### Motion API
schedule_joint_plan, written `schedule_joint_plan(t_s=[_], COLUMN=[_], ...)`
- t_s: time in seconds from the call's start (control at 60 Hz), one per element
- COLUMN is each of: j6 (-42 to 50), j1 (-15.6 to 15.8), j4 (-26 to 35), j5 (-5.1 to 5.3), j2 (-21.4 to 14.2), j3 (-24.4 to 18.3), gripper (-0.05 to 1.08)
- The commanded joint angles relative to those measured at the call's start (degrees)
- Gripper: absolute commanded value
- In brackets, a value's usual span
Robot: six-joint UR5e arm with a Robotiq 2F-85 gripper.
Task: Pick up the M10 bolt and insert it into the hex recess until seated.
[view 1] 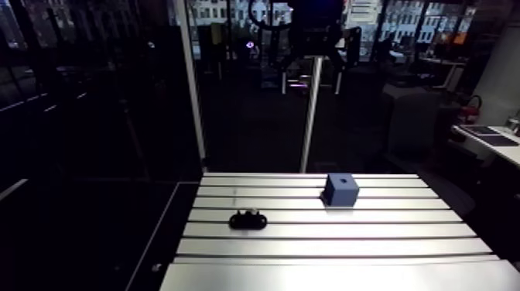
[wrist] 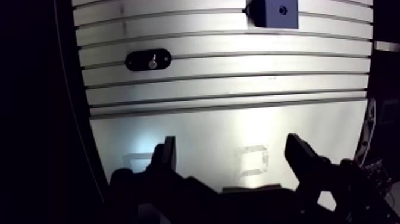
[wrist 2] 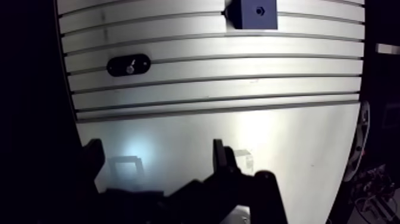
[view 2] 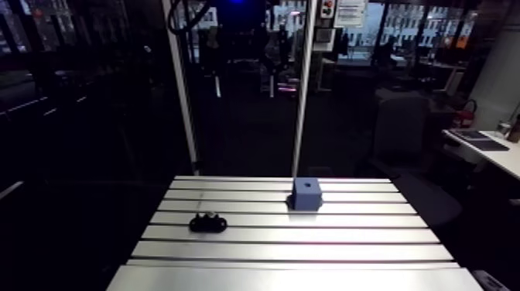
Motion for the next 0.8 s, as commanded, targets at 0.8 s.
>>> schedule_joint_plan(t_s=[0.8], j6=[-9.27], j1=[8.57], j4=[-14.89], j5=[-0.17], j2=[4.2], j3=[9.4], gripper=[0.01])
